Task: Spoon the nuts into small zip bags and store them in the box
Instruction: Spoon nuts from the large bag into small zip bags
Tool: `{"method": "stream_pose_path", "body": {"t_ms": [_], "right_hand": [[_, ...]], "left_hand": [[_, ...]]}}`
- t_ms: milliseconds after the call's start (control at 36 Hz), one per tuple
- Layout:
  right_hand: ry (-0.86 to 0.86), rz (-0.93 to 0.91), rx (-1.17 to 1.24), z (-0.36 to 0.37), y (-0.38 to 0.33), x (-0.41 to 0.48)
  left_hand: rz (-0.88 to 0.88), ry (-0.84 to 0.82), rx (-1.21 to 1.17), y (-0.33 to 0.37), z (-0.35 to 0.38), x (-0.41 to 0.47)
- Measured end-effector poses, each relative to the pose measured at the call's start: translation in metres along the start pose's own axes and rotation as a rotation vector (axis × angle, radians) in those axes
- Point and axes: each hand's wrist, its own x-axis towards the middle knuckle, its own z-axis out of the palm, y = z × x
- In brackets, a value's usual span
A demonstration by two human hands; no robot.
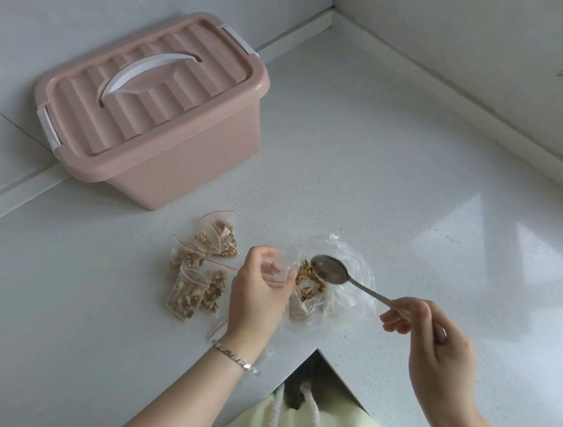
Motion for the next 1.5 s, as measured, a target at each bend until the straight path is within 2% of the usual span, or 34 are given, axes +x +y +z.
{"method": "stream_pose_path", "body": {"t_ms": [83,222,333,472,583,833,944,1194,1500], "right_hand": [[-0.043,0.125,-0.102,-0.001,0.01,0.004],[-0.129,0.212,-0.237,0.007,0.027,0.006],[-0.18,0.14,-0.298,0.014,0.033,0.007],[-0.236,0.11,-0.313,0.019,0.038,0.009],[-0.291,0.234,-0.21,0.02,0.042,0.014],[-0.221,0.687,0.188,0.03,0.06,0.014],[-0.205,0.807,0.317,0.027,0.064,0.011],[-0.13,0.788,0.404,0.005,0.061,0.01],[-0.085,0.596,0.496,-0.012,0.031,0.011]], "left_hand": [[0.001,0.003,0.069,-0.007,-0.005,0.001],[-0.022,-0.124,0.215,-0.018,-0.002,-0.001],[-0.024,-0.167,0.249,-0.023,0.004,-0.003],[-0.123,-0.215,0.187,-0.032,0.01,-0.003],[-0.164,-0.259,0.138,-0.036,0.013,-0.004],[-0.199,-0.286,0.063,-0.04,0.016,-0.003],[-0.174,-0.247,0.062,-0.041,0.013,-0.003],[-0.076,-0.033,0.018,-0.028,0.005,-0.01],[-0.016,-0.033,0.042,-0.017,0.017,-0.008]]}}
